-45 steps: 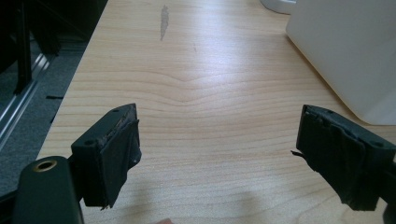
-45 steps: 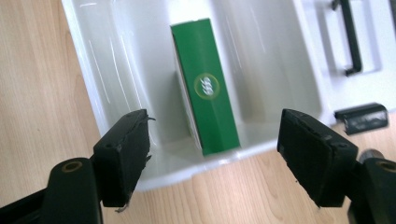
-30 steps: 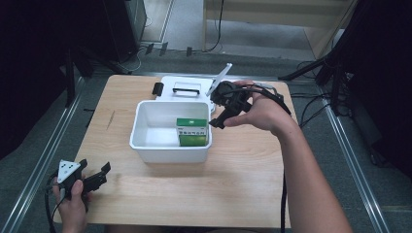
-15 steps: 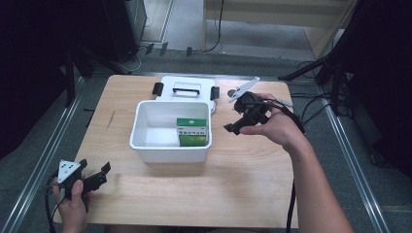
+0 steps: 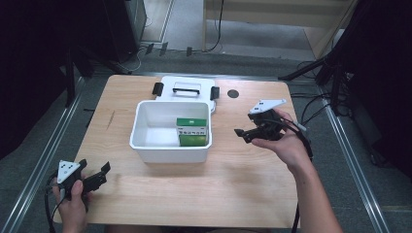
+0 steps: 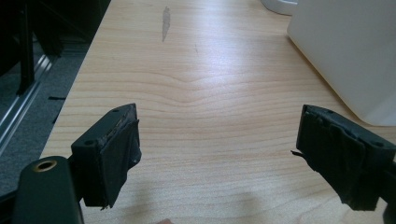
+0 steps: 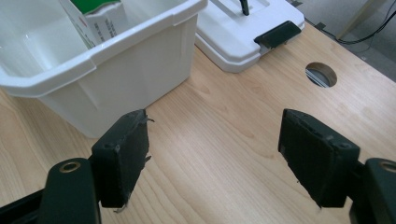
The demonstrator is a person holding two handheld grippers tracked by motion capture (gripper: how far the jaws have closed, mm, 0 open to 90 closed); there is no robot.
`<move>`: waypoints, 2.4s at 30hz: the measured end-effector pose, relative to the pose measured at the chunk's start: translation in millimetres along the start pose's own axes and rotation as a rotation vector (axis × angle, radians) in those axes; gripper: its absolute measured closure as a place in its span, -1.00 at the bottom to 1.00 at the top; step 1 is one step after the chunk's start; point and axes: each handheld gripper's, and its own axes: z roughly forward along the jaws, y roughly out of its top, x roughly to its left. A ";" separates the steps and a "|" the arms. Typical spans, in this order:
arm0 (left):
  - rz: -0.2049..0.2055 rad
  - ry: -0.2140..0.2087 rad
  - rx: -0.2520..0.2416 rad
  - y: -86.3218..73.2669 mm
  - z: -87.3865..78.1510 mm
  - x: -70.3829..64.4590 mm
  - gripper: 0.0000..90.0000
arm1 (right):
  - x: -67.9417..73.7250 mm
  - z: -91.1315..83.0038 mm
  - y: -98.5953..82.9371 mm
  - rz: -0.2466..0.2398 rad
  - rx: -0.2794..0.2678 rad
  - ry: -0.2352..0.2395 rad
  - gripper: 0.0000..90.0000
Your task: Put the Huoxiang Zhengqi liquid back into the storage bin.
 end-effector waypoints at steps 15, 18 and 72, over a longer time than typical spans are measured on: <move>-0.006 0.003 -0.004 -0.1 -0.2 0.3 -0.68 | -12.0 -13.7 -61.2 0.098 -0.144 -0.097 -0.44; -0.007 0.005 -0.004 -0.2 0.1 0.2 -0.68 | -12.6 -18.7 -74.1 0.124 -0.171 -0.112 -0.44; -0.017 -0.006 -0.009 -0.6 -0.9 1.4 -0.68 | 34.3 -65.7 -235.1 0.319 -0.394 -0.234 -0.70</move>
